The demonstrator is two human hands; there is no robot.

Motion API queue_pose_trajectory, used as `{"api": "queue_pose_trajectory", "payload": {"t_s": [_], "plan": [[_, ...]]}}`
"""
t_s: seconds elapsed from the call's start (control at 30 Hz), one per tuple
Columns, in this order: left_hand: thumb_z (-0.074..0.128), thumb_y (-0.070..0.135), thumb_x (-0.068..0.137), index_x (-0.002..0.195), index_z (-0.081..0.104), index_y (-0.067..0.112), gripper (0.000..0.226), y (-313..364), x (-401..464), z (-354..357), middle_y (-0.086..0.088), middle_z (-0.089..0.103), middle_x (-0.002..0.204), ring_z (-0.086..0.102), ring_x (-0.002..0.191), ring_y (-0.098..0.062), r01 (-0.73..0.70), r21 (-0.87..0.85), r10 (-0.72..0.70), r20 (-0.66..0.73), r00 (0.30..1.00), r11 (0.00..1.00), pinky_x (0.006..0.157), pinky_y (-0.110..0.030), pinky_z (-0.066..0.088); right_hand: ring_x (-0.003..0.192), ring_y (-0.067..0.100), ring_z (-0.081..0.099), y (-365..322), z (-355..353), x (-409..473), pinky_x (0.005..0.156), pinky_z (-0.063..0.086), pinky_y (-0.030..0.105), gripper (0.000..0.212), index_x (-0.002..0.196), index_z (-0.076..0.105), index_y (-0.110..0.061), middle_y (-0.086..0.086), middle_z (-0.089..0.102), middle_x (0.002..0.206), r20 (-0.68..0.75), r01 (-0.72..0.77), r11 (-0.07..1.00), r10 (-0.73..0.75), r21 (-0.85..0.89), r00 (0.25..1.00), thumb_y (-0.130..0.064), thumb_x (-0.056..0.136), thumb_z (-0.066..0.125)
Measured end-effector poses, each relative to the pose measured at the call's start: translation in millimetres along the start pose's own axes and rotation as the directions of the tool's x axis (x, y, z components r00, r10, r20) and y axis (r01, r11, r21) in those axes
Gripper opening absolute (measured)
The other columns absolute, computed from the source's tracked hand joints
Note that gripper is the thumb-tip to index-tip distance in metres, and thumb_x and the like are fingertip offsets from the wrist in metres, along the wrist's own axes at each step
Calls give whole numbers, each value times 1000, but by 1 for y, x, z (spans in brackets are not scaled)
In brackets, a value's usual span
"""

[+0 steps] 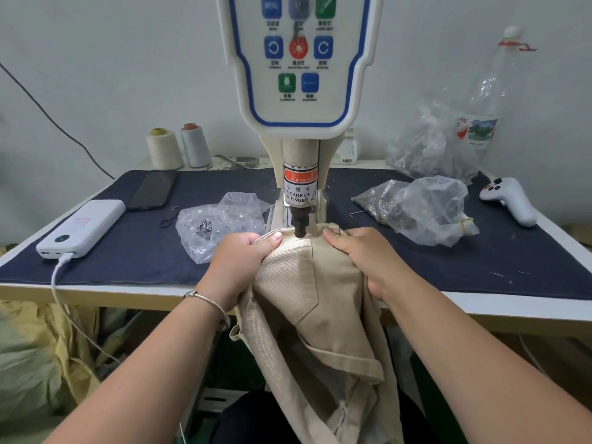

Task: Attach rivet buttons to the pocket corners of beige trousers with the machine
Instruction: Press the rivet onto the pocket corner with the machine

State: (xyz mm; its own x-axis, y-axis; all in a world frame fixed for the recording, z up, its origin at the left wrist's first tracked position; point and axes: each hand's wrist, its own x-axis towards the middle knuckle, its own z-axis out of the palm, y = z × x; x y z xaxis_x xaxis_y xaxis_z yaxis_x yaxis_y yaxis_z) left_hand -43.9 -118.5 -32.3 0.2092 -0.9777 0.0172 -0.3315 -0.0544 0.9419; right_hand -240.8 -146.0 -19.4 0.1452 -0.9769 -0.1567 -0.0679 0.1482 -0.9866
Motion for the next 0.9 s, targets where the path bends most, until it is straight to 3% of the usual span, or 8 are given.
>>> {"api": "queue_pose_trajectory", "payload": {"t_s": [0.1, 0.2, 0.3, 0.4, 0.6, 0.77, 0.9], "plan": [[70, 34, 92, 60, 43, 12, 48, -8, 3, -2, 0, 33, 54, 30, 48, -12, 63, -51, -62, 21, 998, 997, 42, -19, 25, 62, 20, 54, 4, 0, 2, 58, 40, 27, 33, 86, 64, 3, 13, 54, 73, 5, 4, 999, -3, -38, 1000, -29, 90, 68], [70, 25, 93, 50, 49, 19, 48, -13, 6, -7, 1, 45, 53, 40, 51, -14, 148, -134, -137, 86, 987, 980, 52, -26, 33, 74, 24, 57, 6, 0, 2, 68, 42, 32, 49, 103, 60, 18, 16, 57, 82, 7, 11, 998, -11, -60, 1000, -30, 92, 65], [68, 20, 94, 71, 63, 1, 30, -13, 6, -11, -12, 54, 70, 47, 67, -23, 162, -149, -144, 124, 982, 975, 67, -36, 37, 75, 25, 55, 7, -1, 1, 70, 40, 34, 51, 104, 57, 19, 16, 57, 83, 29, 35, 998, -34, -57, 999, -30, 93, 63], [67, 18, 94, 82, 68, -4, 25, -17, 6, -11, -13, 60, 74, 52, 71, -23, 134, -130, -119, 114, 986, 982, 67, -33, 41, 71, 24, 54, 9, -3, 0, 68, 39, 34, 49, 100, 59, 18, 15, 55, 79, 31, 66, 994, -64, -83, 997, -30, 94, 62], [66, 21, 95, 96, 65, -12, 33, -25, 4, -12, -15, 59, 79, 51, 74, -24, 68, -182, -46, 121, 992, 981, 65, -32, 40, 69, 22, 44, 13, 0, 0, 67, 32, 33, 47, 87, 57, 16, 10, 47, 76, 13, 113, 986, -112, -120, 994, -31, 96, 58], [64, 28, 96, 90, 68, -4, 33, -28, -2, -13, -15, 64, 79, 56, 72, -23, 55, -284, -15, 141, 990, 957, 67, -33, 45, 70, 22, 37, 17, 0, -2, 67, 29, 36, 53, 77, 51, 11, 9, 43, 76, 47, 168, 980, -163, -104, 985, -37, 99, 52], [67, 38, 84, 93, 58, -15, 55, -23, -4, -14, -17, 57, 80, 50, 72, -25, 56, -318, -4, 163, 987, 946, 66, -34, 41, 70, 22, 37, 20, -1, -3, 66, 29, 36, 53, 76, 48, 12, 10, 42, 75, 60, 182, 981, -178, -66, 982, -36, 99, 52]]}}
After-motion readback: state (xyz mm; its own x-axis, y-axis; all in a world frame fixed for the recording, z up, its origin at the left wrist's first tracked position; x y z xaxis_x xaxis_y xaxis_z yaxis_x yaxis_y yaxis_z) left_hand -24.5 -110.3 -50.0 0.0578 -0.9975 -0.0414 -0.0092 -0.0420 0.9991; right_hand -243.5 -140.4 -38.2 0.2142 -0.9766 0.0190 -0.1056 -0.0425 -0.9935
